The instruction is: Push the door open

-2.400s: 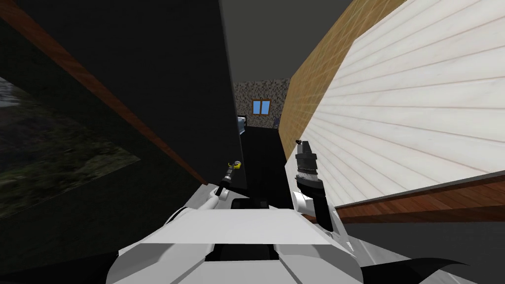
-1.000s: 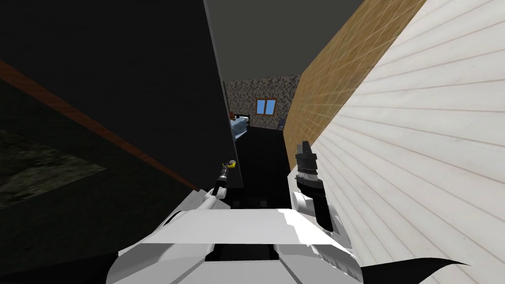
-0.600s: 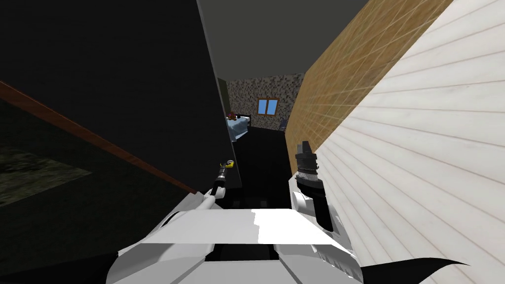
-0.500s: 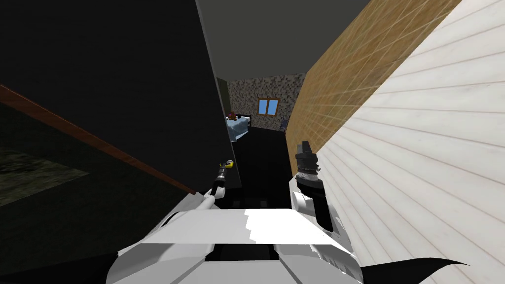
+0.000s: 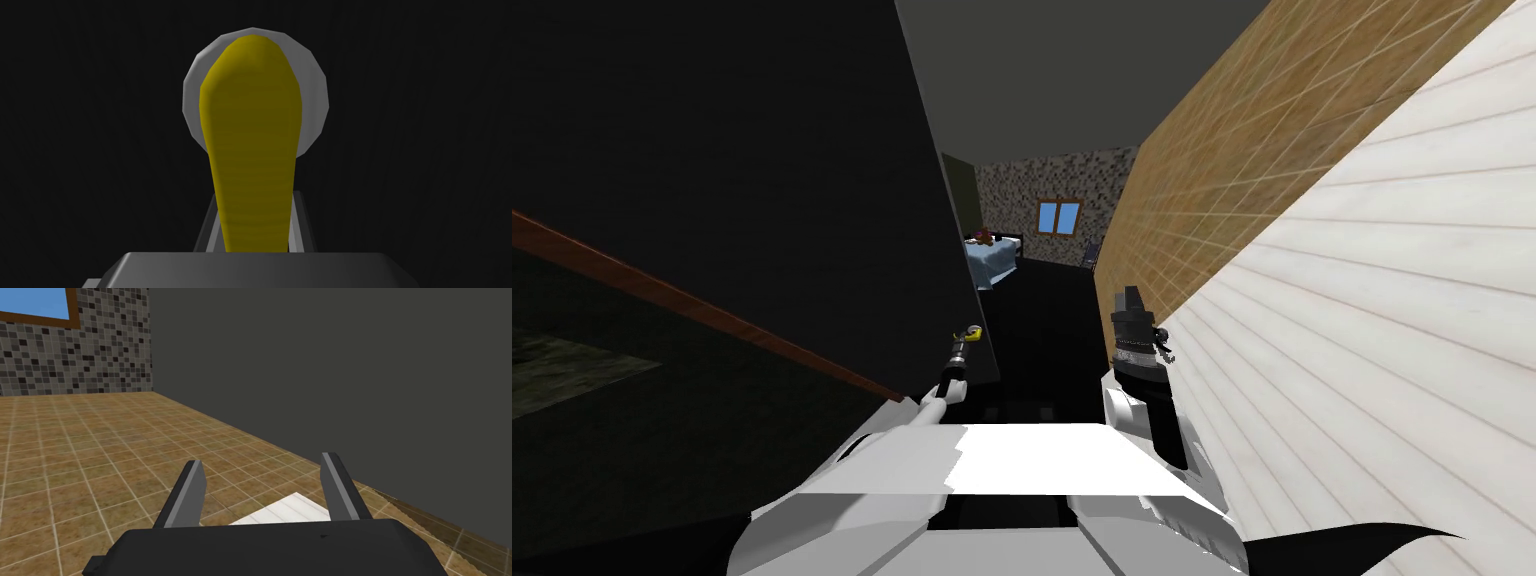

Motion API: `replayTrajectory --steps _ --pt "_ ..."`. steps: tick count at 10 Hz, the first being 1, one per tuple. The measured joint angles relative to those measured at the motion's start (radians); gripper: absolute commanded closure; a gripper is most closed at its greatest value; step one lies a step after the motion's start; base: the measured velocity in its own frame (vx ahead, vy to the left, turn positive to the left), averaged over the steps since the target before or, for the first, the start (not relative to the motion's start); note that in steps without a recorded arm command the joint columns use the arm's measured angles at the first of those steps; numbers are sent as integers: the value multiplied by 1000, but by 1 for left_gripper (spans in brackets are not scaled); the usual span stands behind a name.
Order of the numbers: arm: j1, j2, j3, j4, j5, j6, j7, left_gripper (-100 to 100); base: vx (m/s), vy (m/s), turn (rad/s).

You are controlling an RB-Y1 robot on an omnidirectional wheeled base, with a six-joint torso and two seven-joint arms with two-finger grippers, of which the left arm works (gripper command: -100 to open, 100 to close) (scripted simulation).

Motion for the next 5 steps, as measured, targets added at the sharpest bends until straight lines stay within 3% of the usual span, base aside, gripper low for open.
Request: replayTrajectory --steps 2,4,5 --pt "25 3 14 -35 8 14 -5 100 157 -65 48" --pt "-6 11 32 16 20 -13 -9 100 149 -52 37" --pt "-1 11 41 13 26 -11 -13 100 176 -55 56"
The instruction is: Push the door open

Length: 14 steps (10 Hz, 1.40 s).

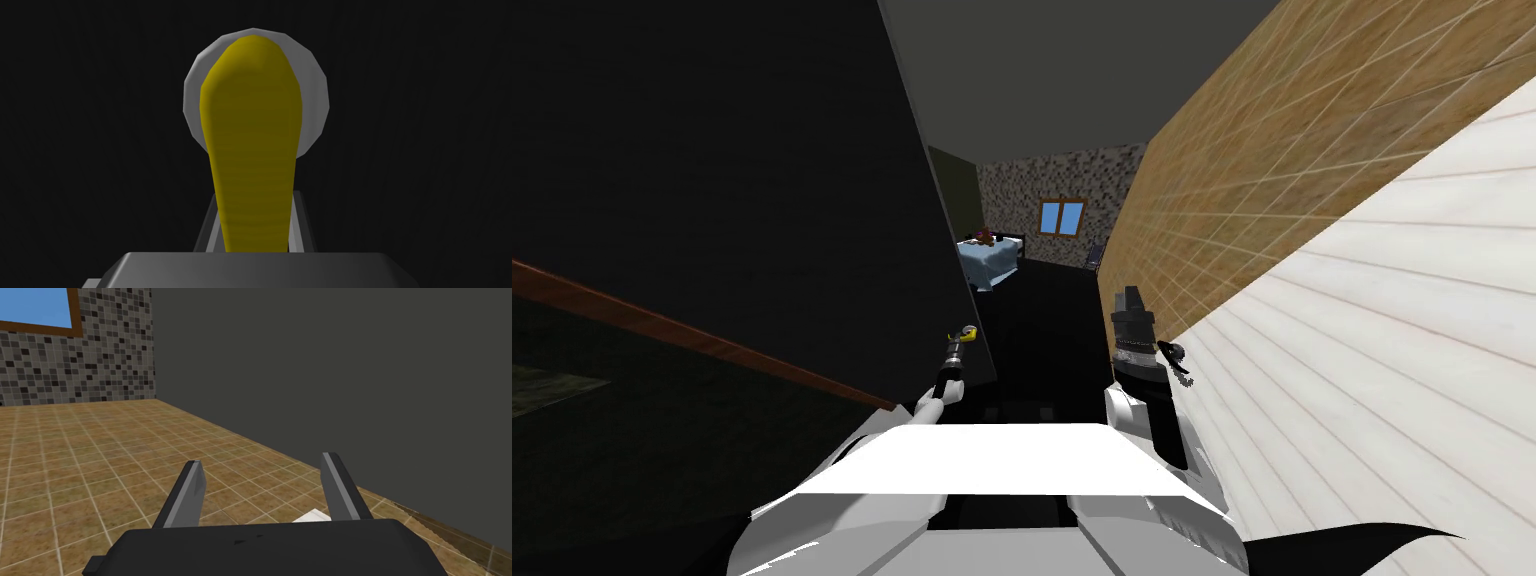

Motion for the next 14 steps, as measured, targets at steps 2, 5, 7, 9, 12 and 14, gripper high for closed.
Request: replayTrajectory --steps 2,5,7,9,12,14 --pt "12 0 16 -20 10 12 -9 100 173 -62 46" --pt "12 6 43 -17 27 11 -20 100 166 -54 43" --pt "10 12 54 -14 33 7 -22 100 99 -21 41" --pt "23 13 68 -18 42 14 -29 100 199 -32 50" --pt "9 23 96 8 61 2 -37 100 187 -30 37" --pt "21 24 116 -11 73 6 -47 100 193 -29 46"
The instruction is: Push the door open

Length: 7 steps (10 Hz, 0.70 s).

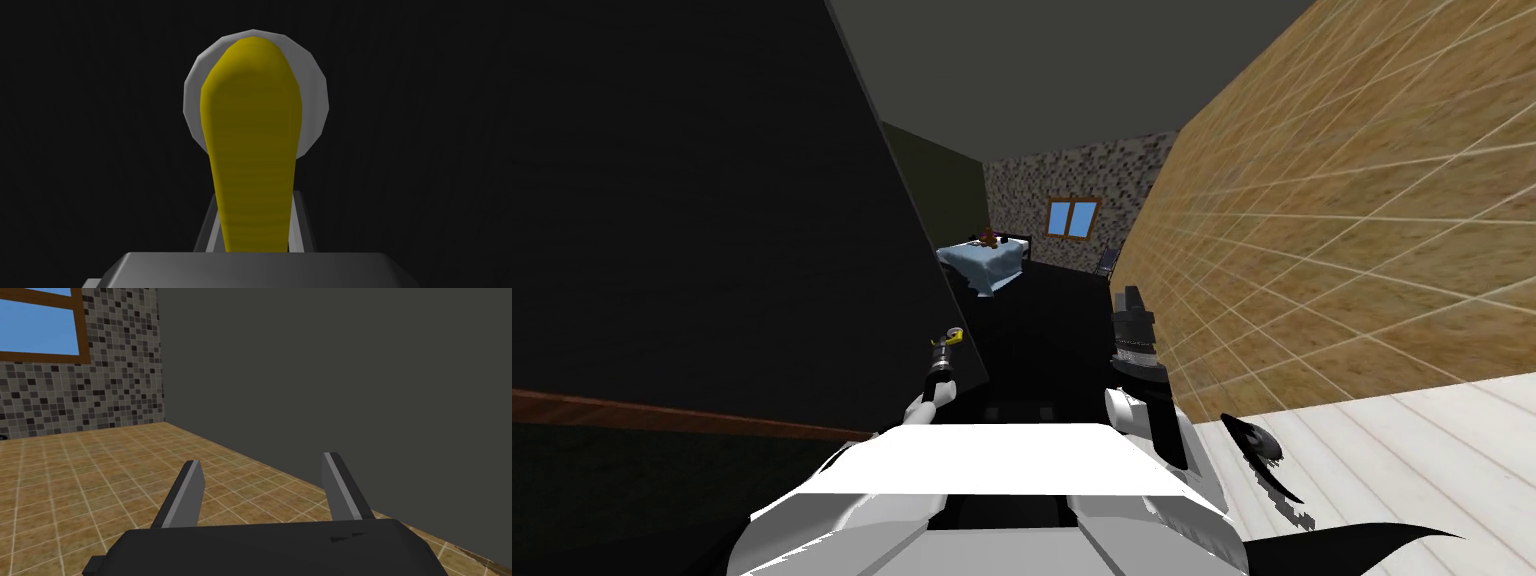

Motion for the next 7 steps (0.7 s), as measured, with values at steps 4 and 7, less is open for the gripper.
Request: replayTrajectory --steps 4,7 --pt "-7 10 38 26 24 -12 -15 100 172 -26 44" --pt "-6 18 57 43 37 -23 -20 100 178 -12 46"
